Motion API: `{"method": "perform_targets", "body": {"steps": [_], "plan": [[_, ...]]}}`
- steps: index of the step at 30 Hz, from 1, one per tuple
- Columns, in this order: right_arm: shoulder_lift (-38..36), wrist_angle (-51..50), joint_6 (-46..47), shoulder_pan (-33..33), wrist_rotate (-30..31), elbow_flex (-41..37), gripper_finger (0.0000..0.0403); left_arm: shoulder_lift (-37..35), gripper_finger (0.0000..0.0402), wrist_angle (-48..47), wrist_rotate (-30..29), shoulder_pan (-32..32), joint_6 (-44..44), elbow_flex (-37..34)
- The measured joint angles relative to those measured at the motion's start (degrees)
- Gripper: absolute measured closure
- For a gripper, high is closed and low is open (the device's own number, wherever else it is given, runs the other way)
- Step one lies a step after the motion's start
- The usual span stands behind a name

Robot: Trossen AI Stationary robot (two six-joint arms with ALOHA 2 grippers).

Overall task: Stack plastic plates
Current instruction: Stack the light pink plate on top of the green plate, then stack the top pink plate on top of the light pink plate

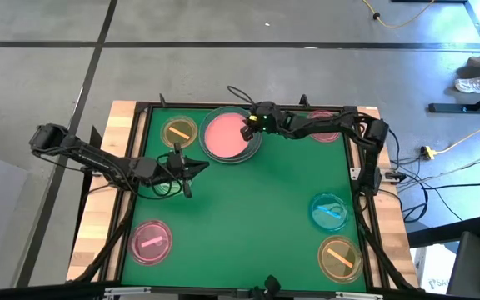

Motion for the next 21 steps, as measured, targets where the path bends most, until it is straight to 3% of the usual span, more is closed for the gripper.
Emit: {"method": "perform_targets", "body": {"steps": [7, 16, 21], "plan": [[-8.3, -10.8, -9.8, 0.0, 0.0, 0.0, 0.0273, 0.0, 0.0390, -0.6, 0.0, 0.0, 0.0, 0.0], [-26.1, -45.2, -17.6, 0.5, 1.2, 0.0, 0.0275, 0.0, 0.0390, -1.5, 0.0, 0.0, 0.0, 0.0], [-30.7, -58.3, -17.5, 0.4, 6.3, -0.5, 0.0276, 0.0, 0.0390, -1.4, 0.0, 0.0, 0.0, 0.0]]}}
